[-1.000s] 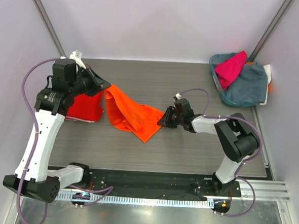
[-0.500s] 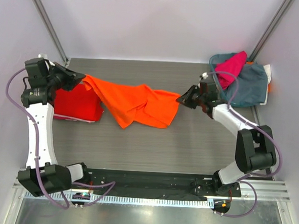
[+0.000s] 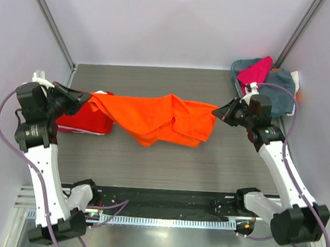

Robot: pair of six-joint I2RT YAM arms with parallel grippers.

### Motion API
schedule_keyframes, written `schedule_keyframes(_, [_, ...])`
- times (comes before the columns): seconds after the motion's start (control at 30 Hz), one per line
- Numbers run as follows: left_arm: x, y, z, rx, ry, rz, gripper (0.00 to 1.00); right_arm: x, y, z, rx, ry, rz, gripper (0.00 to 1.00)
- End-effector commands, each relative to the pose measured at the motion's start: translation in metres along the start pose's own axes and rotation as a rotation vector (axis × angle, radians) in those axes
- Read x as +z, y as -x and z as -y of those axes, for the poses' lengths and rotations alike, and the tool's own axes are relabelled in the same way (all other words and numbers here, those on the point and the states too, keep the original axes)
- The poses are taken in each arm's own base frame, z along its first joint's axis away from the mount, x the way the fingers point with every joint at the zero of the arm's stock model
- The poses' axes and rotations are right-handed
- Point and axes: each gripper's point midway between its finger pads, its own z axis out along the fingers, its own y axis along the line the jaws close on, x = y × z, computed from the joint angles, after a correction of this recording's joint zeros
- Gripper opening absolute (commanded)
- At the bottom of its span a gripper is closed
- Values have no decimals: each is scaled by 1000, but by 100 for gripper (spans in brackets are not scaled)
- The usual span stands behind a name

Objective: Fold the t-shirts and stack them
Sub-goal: Flatten the tshirt out

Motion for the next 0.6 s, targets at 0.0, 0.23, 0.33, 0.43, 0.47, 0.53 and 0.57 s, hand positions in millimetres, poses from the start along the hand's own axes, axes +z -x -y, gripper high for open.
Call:
schedule_keyframes(0.0, [-31, -14, 7, 53, -11, 10, 0, -31, -10, -1, -39, -3, -1, 1])
schedule_keyframes(0.23, [-12, -33, -14, -35, -25, -24, 0, -49, -1, 19, -56, -121, 93, 1])
schedule_keyframes(0.33, [19, -33, -43, -70, 31, -53, 0, -24, -14, 35, -29, -157, -7, 1])
schedule_keyframes(0.43, [56, -29, -76, -84, 114, -92, 0, 6, -25, 49, 2, -162, -82, 7])
schedule_keyframes(0.47, [66, -26, -83, -91, 127, -89, 0, 13, -22, 52, 6, -170, -82, 15])
schedule_keyframes(0.53, [89, -14, -96, -96, 148, -52, 10, 31, -19, 62, 11, -198, -96, 54])
schedule_keyframes(0.57, [104, -15, -105, -115, 170, -76, 51, 35, -15, 61, 5, -196, -93, 65])
